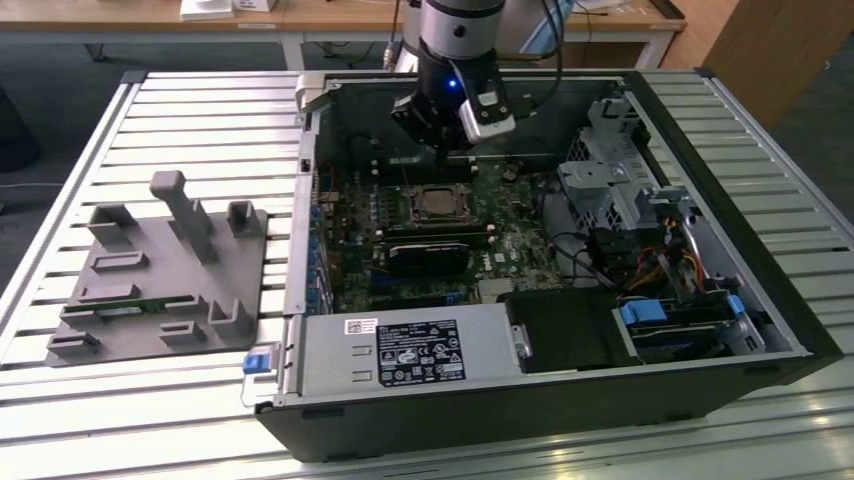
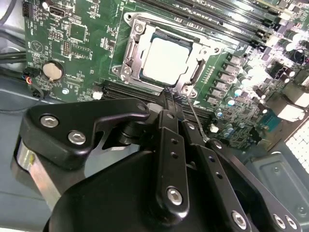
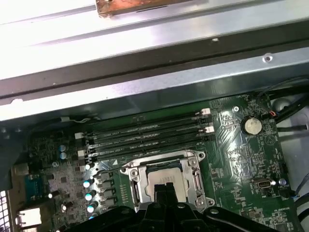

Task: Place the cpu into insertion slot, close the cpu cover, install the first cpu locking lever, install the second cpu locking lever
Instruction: 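Install the first cpu locking lever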

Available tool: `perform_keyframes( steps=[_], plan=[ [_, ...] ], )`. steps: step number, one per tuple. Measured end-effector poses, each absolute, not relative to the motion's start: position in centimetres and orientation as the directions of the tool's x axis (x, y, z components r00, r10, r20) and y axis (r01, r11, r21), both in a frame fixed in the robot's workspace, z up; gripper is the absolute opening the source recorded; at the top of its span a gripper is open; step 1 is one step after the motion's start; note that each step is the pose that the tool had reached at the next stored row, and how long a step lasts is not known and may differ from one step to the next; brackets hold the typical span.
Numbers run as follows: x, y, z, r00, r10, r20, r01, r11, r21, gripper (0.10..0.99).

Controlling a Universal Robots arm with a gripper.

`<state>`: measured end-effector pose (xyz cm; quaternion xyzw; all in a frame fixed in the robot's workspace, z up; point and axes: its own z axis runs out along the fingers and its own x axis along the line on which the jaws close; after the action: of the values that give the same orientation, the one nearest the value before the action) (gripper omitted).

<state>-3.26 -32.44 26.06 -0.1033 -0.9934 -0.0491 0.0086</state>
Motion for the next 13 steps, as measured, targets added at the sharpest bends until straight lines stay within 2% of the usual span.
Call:
perform_keyframes(
  steps=[6, 13],
  plan=[
    [-3.69, -32.53, 26.05, -0.983, 0.183, 0.026, 0.185, 0.978, 0.096, 0.106],
    [-3.70, -32.55, 25.98, -0.998, 0.055, 0.018, 0.057, 0.994, 0.098, 0.106]
  ],
)
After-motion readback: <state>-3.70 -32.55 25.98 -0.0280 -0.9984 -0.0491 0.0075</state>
